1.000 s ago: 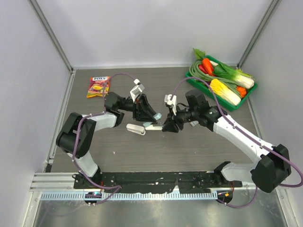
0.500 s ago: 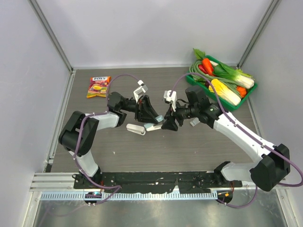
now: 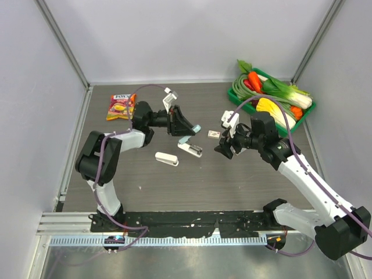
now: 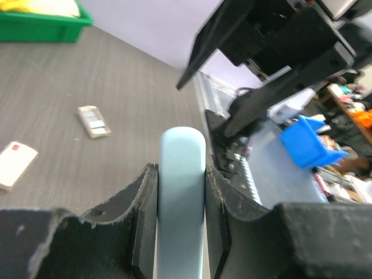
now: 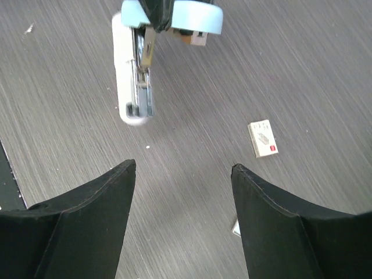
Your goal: Load the staples into the stapler
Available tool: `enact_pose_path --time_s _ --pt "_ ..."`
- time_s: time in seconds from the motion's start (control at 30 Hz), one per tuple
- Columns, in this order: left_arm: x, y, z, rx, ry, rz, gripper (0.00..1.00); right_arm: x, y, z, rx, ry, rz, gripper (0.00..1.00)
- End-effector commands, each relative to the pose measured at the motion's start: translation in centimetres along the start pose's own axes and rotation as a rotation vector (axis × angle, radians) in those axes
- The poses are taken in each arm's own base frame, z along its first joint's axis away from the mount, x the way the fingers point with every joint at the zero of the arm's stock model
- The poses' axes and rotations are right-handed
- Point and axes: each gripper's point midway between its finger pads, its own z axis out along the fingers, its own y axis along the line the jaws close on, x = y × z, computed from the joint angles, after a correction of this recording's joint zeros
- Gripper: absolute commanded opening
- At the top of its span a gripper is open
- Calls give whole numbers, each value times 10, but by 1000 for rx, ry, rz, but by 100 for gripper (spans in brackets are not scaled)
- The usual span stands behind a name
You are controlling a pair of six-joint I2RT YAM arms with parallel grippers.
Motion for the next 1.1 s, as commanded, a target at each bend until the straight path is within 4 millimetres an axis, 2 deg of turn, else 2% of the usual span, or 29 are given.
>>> enact_pose_path --time_s 0.0,0.03,0.1,0.27,0.33,0.43,0.47,0.5,0.6,0.77,0.9,0.93,1.0,1.03,1.07 --pt "-12 17 0 -236 37 63 0 4 -11 -3 59 -20 4 72" --pt "-8 23 -2 -262 92 219 0 6 -12 -3 60 -16 6 72" --pt "-6 31 -3 -301 98 285 0 13 -15 -2 70 -9 16 72" --pt "7 58 -9 -401 94 352 0 28 -28 -5 110 12 48 72" --pt "-2 69 -9 -436 60 411 0 34 -34 -8 126 21 65 72" --pt "4 84 -7 -456 31 408 0 46 -41 -12 150 37 86 72" --pt "-3 84 -5 -449 3 449 0 49 -41 -13 147 36 93 72" --pt "5 90 -5 -453 3 452 0 50 -42 -14 150 35 97 72" --pt "12 99 0 -453 4 508 0 53 -48 -16 159 39 120 72" --pt "26 105 5 -402 15 582 0 64 -56 -20 174 59 146 72" --pt "42 114 5 -383 80 568 0 67 -58 -22 175 56 165 72" --pt "53 118 4 -383 127 565 0 65 -58 -23 172 47 164 72" --pt "55 121 4 -386 164 573 0 65 -59 -24 176 44 170 72" --pt "69 123 4 -389 223 563 0 65 -59 -24 175 42 170 72" --pt "66 125 6 -398 244 581 0 64 -59 -24 175 39 171 72"
